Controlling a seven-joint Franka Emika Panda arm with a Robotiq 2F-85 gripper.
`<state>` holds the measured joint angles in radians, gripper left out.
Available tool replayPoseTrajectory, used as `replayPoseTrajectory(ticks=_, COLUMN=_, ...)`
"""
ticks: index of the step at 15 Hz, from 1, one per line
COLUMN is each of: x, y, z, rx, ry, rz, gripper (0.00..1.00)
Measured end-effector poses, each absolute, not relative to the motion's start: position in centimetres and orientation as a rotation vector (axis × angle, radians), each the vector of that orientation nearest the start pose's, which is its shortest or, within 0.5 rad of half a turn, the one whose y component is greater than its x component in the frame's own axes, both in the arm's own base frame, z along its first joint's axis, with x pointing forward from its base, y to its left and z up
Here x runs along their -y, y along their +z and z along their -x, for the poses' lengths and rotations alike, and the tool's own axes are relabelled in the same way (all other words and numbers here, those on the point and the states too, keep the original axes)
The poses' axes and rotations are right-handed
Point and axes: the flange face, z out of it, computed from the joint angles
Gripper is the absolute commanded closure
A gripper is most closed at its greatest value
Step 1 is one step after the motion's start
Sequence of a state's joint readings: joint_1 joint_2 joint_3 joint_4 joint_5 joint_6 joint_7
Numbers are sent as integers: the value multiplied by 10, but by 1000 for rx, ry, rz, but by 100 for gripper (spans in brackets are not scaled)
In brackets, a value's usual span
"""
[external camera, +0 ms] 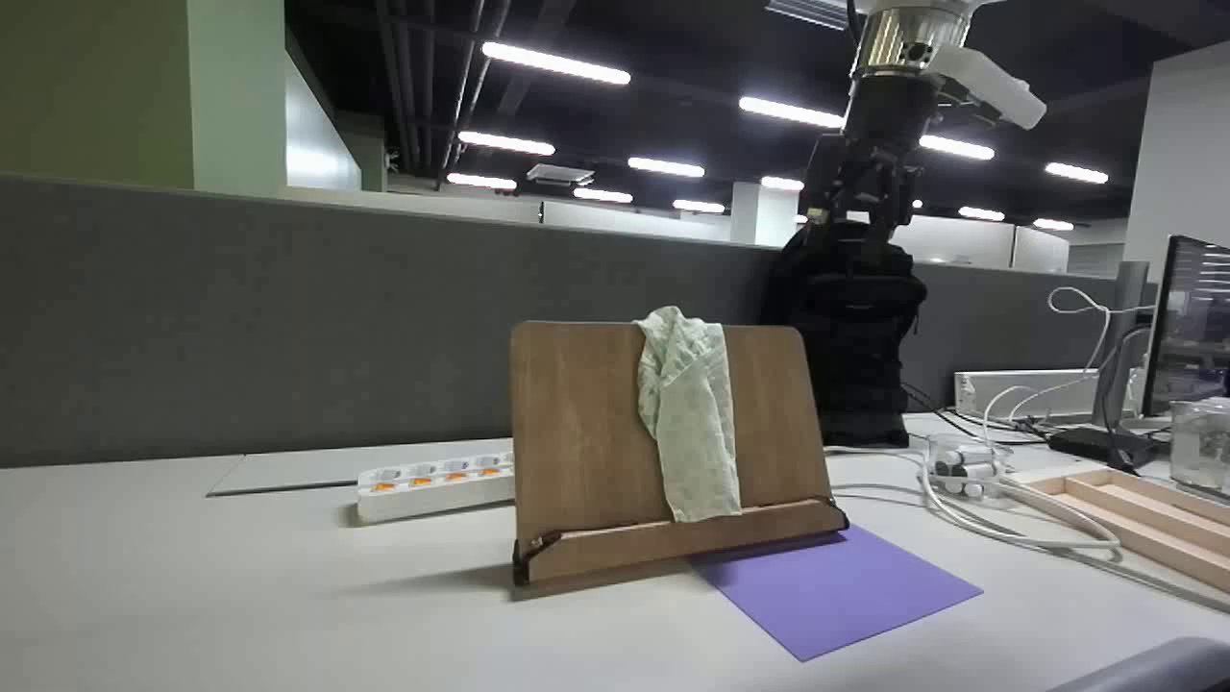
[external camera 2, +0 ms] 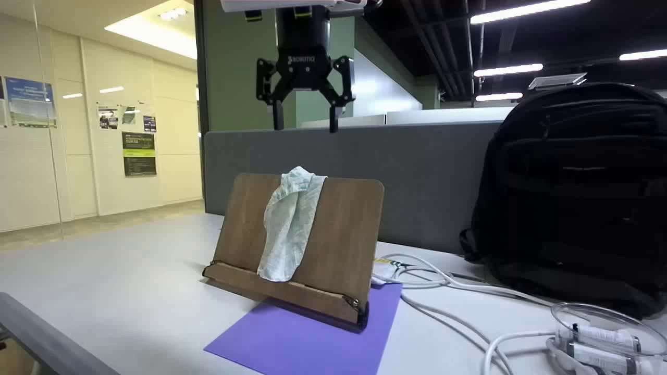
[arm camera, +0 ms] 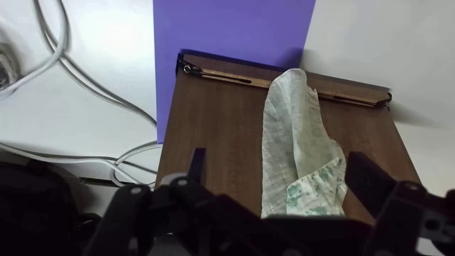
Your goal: Take the cloth and put it on the counter
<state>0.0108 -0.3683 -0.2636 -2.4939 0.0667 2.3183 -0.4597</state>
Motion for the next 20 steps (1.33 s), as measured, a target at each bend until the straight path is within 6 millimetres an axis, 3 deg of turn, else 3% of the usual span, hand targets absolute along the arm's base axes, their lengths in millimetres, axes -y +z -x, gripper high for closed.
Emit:
replayPoseTrajectory(ticks=14, x=108, y=431, z=-429, rx=272, ry=-337, rz=3042, gripper=0)
replayPoseTrajectory(ticks=20, x=61, y=409, z=-455, rx=285, ry=-387, rz=3079, gripper=0)
